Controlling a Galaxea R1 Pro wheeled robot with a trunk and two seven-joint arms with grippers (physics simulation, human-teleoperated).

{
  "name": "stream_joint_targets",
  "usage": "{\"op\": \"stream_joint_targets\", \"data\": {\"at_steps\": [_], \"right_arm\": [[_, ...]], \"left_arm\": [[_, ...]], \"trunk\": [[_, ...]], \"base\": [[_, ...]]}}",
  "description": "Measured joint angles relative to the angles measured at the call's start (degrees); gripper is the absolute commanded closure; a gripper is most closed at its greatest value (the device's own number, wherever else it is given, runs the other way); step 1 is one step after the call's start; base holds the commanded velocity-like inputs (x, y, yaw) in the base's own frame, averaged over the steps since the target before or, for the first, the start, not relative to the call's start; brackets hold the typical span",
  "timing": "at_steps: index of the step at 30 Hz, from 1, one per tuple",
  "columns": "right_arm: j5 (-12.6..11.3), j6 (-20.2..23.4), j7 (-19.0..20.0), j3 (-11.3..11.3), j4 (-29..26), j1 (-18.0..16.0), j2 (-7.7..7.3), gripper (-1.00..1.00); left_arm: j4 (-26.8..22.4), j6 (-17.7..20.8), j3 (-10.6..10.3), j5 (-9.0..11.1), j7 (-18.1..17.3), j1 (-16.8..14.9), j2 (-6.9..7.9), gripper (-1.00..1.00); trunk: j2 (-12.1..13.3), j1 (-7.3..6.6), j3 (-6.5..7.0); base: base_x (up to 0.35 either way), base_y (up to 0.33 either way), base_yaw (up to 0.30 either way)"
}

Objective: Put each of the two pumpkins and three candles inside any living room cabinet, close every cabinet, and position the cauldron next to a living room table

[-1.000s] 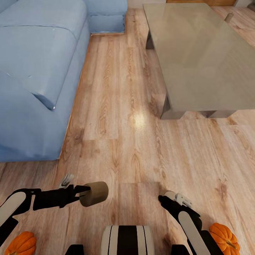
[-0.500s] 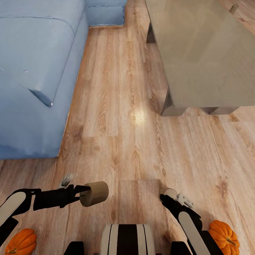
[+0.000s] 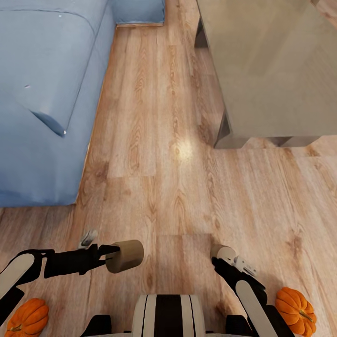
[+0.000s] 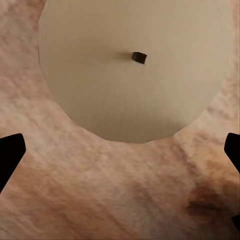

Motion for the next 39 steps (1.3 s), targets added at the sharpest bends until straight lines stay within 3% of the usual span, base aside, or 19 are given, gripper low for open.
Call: {"op": "stream_joint_targets", "data": {"at_steps": [39], "right_arm": [[-0.06, 0.00, -0.03, -0.09, 0.49, 0.00, 0.00, -1.00]], "left_arm": [[0.00, 0.01, -0.09, 0.03, 0.00, 0.00, 0.03, 1.00]], "trunk": [[0.00, 0.00, 0.00]], "base": [[0.045, 0.000, 0.000]]}}
